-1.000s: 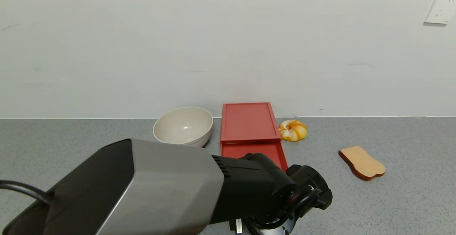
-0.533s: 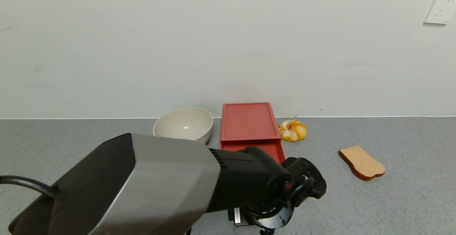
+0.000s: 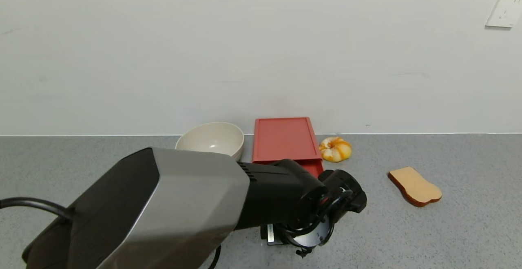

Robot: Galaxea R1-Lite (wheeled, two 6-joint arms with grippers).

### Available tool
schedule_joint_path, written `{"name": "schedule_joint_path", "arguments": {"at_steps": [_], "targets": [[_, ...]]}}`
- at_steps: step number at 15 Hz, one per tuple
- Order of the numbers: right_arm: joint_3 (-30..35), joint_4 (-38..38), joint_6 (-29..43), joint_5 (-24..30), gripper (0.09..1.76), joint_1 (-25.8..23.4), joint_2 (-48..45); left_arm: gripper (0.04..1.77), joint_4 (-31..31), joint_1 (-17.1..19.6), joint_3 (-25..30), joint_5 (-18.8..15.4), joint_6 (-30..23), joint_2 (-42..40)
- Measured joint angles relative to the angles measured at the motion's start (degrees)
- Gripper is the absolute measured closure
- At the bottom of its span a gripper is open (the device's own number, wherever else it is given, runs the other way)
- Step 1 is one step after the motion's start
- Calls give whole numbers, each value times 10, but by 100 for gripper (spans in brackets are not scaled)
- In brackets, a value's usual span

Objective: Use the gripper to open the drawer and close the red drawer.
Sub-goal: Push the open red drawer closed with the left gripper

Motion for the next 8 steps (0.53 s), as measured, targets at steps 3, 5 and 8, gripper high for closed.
{"name": "schedule_joint_path", "arguments": {"at_steps": [3,5,8], "targets": [[0,0,0,0,14,0,0,9,0,12,-15,0,14,8],[0,0,0,0,14,0,0,9,0,19,-26,5,24,13],[0,0,0,0,14,0,0,9,0,31,-44,7,44,19]]}}
